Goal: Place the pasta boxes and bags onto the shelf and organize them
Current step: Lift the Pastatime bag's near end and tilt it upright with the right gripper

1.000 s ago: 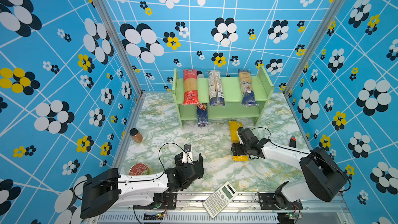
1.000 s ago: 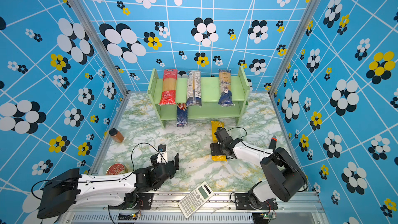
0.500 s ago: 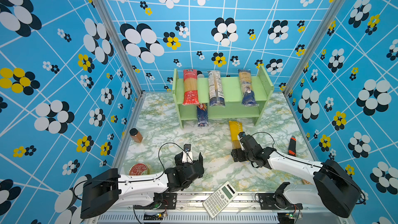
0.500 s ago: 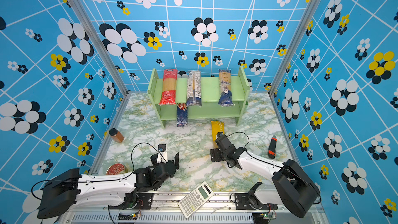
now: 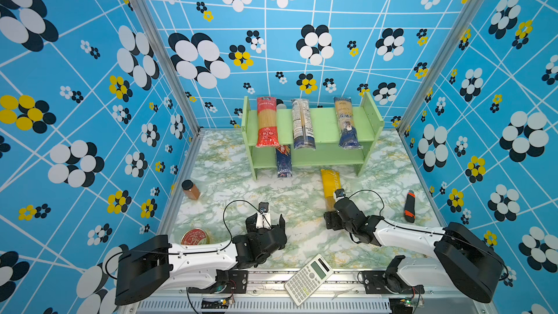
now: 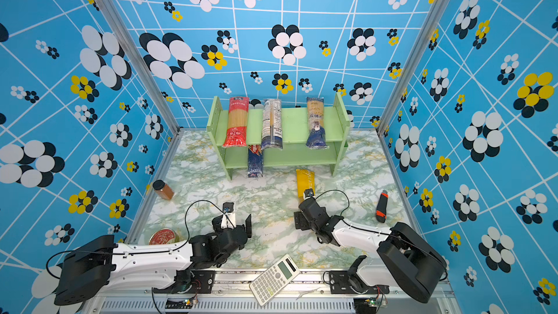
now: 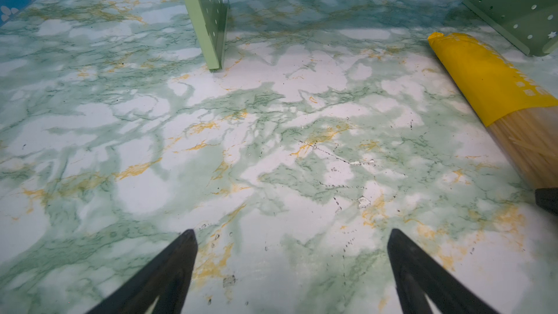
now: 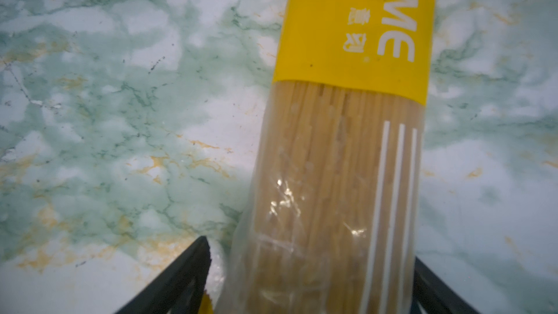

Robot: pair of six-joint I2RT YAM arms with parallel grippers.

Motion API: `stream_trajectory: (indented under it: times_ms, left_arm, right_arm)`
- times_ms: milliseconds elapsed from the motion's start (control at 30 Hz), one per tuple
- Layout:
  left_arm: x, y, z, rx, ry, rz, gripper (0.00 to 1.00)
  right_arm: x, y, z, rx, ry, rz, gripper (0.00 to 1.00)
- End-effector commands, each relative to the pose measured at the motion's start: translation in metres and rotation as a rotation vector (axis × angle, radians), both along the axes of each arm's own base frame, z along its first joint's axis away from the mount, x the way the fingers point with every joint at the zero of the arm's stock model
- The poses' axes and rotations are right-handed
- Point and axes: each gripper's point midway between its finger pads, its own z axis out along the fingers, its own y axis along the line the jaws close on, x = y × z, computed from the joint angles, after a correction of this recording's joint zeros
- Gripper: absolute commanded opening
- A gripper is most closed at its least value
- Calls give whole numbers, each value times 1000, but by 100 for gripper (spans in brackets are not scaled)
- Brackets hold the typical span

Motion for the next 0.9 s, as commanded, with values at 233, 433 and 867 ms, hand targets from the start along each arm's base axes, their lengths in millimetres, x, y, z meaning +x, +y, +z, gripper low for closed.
stream_trajectory:
  times_ms: [233,433,867]
  left_arm:
    - [5,-4,7,-34,-7,22,99]
    - [6,-6,6,-29,-5,22,99]
    - [5,-3,5,-26,-5,29,99]
  right_arm:
    - [-10,-19,-26,-50,9,-48,87]
    - [-10,-19,-36,-86,26,-53,86]
    - [-10,-23,-37,-107,4,-74,73]
